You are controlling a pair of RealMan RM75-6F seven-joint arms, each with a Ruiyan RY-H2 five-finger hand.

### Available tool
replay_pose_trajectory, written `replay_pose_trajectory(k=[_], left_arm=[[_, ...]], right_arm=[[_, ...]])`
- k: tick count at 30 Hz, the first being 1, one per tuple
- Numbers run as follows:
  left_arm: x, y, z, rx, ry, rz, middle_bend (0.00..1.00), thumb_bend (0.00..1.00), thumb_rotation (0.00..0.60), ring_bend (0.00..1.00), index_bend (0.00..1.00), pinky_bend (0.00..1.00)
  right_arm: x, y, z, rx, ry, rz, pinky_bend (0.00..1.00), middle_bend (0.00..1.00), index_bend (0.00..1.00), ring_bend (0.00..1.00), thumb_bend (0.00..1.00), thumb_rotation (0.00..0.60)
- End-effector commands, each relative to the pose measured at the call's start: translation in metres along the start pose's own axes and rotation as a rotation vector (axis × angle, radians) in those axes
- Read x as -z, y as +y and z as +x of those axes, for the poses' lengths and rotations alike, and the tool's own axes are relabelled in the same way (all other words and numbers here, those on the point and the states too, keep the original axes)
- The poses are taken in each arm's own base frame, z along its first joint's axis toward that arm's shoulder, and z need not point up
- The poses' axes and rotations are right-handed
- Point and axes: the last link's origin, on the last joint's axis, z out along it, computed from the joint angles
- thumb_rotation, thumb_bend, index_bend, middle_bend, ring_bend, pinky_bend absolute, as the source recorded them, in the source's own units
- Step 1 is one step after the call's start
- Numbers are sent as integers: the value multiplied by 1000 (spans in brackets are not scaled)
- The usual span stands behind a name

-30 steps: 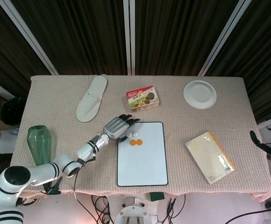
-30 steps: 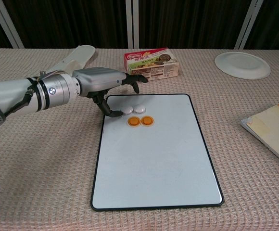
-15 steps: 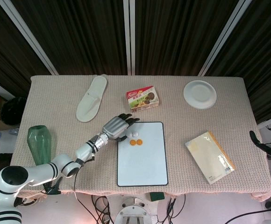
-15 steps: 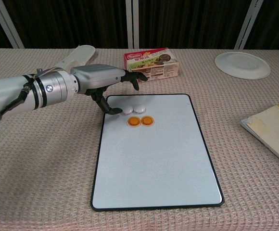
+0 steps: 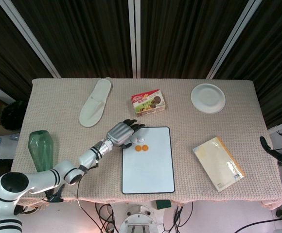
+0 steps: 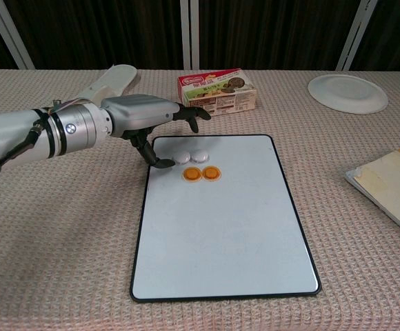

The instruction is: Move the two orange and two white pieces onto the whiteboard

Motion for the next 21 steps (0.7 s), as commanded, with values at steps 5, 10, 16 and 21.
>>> replay_pose_trajectory(k=[5, 10, 16, 21], left_arm=[[-2, 0, 1, 6, 8, 3, 179, 273, 600, 59, 0, 147], [-4, -1, 2, 10, 13, 2, 179, 269, 600, 59, 0, 147], [-5, 0, 0, 6, 5, 0, 179, 269, 600, 59, 0, 147], [-6, -1, 0, 7, 7, 0, 179, 270, 600, 60, 0, 147]], right_arm=[[0, 1, -1, -1, -2, -5, 0, 0, 0, 0, 214, 600], [0, 2, -1, -2, -2, -5, 0, 0, 0, 0, 214, 600], [0, 2, -1, 0, -1, -8, 0, 0, 0, 0, 214, 600], [1, 3, -1, 0, -1, -10, 0, 0, 0, 0, 214, 600]])
